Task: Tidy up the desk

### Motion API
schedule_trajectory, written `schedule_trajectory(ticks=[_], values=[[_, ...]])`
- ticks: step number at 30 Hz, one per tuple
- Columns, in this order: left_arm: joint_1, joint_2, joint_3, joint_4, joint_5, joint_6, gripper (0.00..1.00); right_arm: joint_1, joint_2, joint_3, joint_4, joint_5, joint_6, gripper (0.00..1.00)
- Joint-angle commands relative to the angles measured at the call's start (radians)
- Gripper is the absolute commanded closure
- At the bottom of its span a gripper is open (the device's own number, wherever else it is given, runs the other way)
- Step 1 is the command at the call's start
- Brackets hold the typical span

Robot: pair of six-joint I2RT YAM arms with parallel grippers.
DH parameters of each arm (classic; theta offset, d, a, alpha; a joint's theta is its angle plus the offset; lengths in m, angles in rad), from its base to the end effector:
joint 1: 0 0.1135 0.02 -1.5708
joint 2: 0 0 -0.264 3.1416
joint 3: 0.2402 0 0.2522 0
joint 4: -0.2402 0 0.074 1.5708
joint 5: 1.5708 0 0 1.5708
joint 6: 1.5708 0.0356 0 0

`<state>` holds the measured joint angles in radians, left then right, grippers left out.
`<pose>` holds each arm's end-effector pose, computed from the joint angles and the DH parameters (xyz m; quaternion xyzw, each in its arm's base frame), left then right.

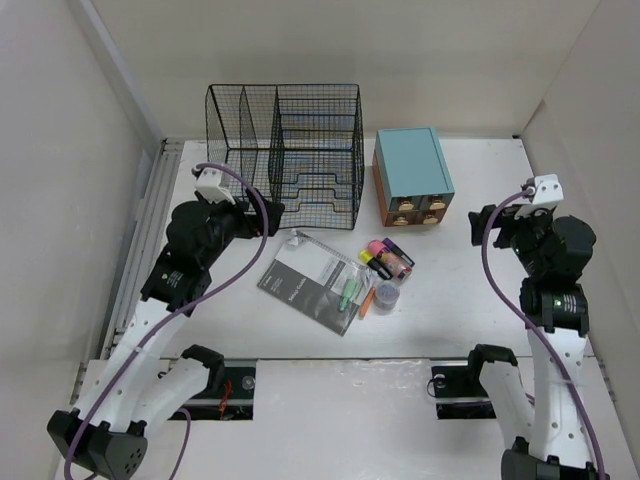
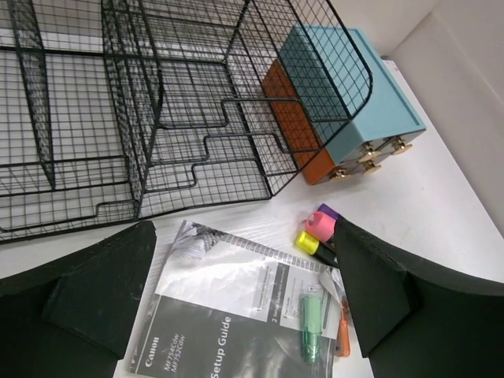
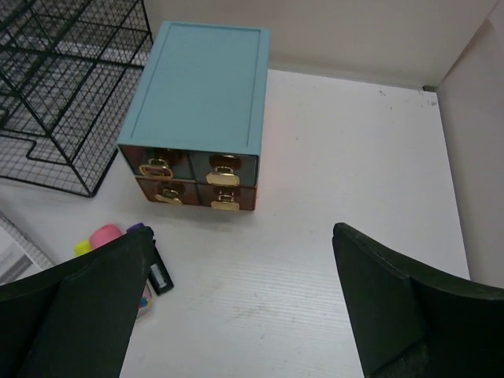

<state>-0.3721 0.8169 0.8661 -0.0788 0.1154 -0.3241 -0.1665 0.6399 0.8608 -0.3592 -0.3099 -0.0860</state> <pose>0.1758 -0.0730 0.3747 0.0574 0.7151 -0.2761 0.6396 0.1408 -0.0127 0.3685 -0.0713 0.7487 0.0338 0.6582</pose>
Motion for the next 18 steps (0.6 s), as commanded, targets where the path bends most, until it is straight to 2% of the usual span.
schedule_trajectory(ticks=[1, 5, 6, 7, 8, 9, 10, 11, 12, 13, 14, 15, 16, 17, 18], values=[[-0.019, -0.007, -0.003, 0.06, 0.024, 0.007, 0.06, -0.014, 0.009, 0.015, 0.005, -0.064, -0.095, 0.0], [-0.041, -0.007, -0.012, 0.06, 0.012, -0.033, 0.1, -0.025, 0.009, 0.006, 0.005, -0.034, -0.095, 0.0], [-0.05, -0.018, -0.012, 0.06, 0.012, -0.05, 0.1, -0.025, 0.009, 0.006, 0.005, -0.07, -0.095, 0.0], [-0.05, -0.03, -0.012, 0.05, 0.033, -0.07, 0.15, -0.025, 0.0, 0.006, -0.004, -0.113, -0.145, 0.06], [-0.05, -0.041, -0.021, 0.05, 0.073, -0.122, 0.18, -0.025, 0.0, 0.006, -0.004, -0.192, -0.146, 0.21], [-0.05, -0.054, -0.03, 0.05, 0.093, -0.154, 0.25, -0.025, 0.0, 0.006, -0.014, -0.227, -0.146, 0.56], [-0.05, -0.091, -0.071, 0.065, 0.119, -0.185, 0.51, -0.025, 0.009, 0.006, -0.014, -0.251, -0.146, 1.0], [-0.059, -0.114, -0.099, 0.074, 0.15, -0.223, 0.78, -0.025, 0.021, 0.006, -0.026, -0.277, -0.146, 1.0], [-0.059, -0.139, -0.131, 0.085, 0.15, -0.316, 1.0, -0.025, 0.032, 0.006, -0.038, -0.372, -0.146, 1.0], [-0.068, -0.166, -0.212, 0.099, 0.15, -0.36, 1.0, -0.025, 0.044, -0.003, -0.038, -0.427, -0.161, 0.89], [-0.068, -0.221, -0.255, 0.137, 0.15, -0.428, 1.0, -0.025, 0.076, -0.026, -0.028, -0.548, -0.17, 0.49], [-0.077, -0.246, -0.294, 0.137, 0.123, -0.429, 1.0, -0.025, 0.095, -0.035, -0.027, -0.608, -0.193, 0.41], [-0.077, -0.271, -0.335, 0.148, 0.1, -0.491, 0.94, -0.005, 0.113, -0.045, 0.0, -0.644, -0.205, 0.38], [-0.077, -0.312, -0.422, 0.169, 0.083, -0.518, 0.82, 0.017, 0.135, -0.045, 0.014, -0.661, -0.205, 0.31], [-0.077, -0.326, -0.462, 0.183, 0.058, -0.536, 0.69, 0.053, 0.189, -0.036, 0.014, -0.661, -0.216, 0.29]])
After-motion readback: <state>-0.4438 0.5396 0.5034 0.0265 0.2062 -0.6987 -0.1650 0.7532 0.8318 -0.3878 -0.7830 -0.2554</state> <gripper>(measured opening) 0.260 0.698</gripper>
